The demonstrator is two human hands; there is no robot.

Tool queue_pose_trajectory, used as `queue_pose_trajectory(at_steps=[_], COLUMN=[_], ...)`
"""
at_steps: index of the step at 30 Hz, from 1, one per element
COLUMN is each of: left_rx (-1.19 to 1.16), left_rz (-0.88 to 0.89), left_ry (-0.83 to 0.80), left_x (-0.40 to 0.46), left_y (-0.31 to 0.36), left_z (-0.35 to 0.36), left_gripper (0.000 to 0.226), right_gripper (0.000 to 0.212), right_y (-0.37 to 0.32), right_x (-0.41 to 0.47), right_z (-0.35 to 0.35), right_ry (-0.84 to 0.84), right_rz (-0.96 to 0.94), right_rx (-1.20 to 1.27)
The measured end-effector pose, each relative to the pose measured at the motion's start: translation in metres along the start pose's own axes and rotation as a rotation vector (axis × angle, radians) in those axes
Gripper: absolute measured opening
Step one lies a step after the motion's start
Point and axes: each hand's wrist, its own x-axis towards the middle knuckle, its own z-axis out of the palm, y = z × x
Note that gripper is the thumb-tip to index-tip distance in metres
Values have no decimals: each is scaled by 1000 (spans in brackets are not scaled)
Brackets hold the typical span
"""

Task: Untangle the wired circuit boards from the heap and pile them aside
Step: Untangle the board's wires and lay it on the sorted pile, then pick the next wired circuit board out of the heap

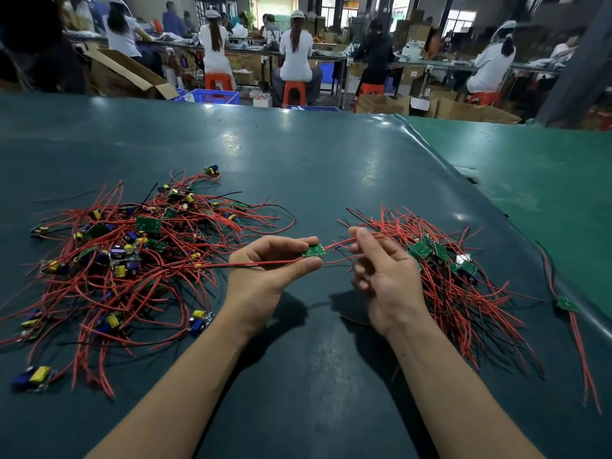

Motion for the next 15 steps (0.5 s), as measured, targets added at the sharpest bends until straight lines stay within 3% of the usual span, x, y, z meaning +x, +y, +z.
queue_pose_trajectory(at_steps=[8, 11, 13, 15], left_rx=[-227, -289, -336, -362], left_rz=[-24, -43, -75, -110], left_ry=[57, 154, 209, 217], left_x=[7, 8, 10, 10], left_y=[2, 4, 5, 5], left_z=[-6, -6, -7, -6], left_gripper=[21, 16, 4, 4], right_gripper=[16, 23, 16, 5], right_y=[-11, -12, -10, -1], right_x=[5, 7, 5, -3], right_z=[-11, -12, -11, -6], right_ry=[110, 144, 74, -130], right_rz=[-107, -68, 2, 82], right_rx=[200, 201, 88, -122])
